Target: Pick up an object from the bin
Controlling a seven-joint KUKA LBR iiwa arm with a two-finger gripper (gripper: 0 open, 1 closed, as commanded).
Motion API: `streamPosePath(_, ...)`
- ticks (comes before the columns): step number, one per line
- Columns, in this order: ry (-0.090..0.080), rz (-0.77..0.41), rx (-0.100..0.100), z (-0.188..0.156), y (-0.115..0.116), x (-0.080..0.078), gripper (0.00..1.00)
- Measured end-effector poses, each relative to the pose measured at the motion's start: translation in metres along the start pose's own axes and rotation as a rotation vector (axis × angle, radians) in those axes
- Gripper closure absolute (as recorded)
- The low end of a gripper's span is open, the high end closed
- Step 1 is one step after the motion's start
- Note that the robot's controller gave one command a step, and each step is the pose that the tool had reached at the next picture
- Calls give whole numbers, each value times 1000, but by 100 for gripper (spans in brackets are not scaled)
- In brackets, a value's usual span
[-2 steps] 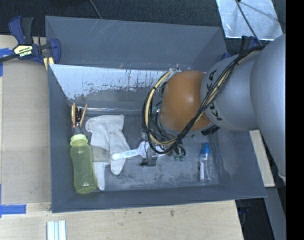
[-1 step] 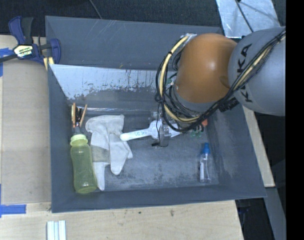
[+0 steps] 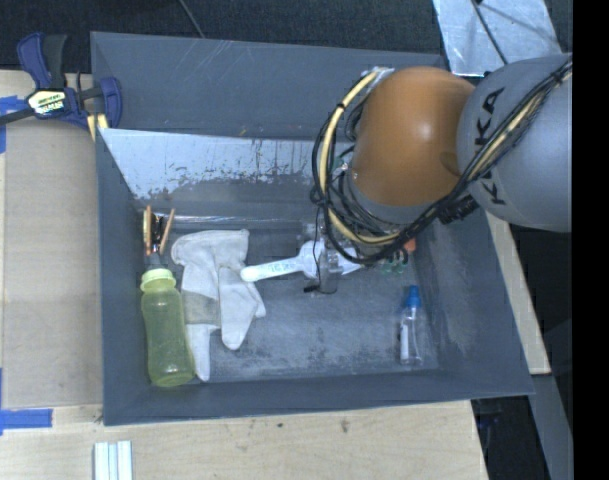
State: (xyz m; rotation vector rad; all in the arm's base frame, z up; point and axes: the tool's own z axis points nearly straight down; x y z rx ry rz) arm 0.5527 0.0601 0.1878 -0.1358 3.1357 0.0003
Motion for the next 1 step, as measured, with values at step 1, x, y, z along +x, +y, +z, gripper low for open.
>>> streamPosePath(1,5,-3,0,-55,3,0,100)
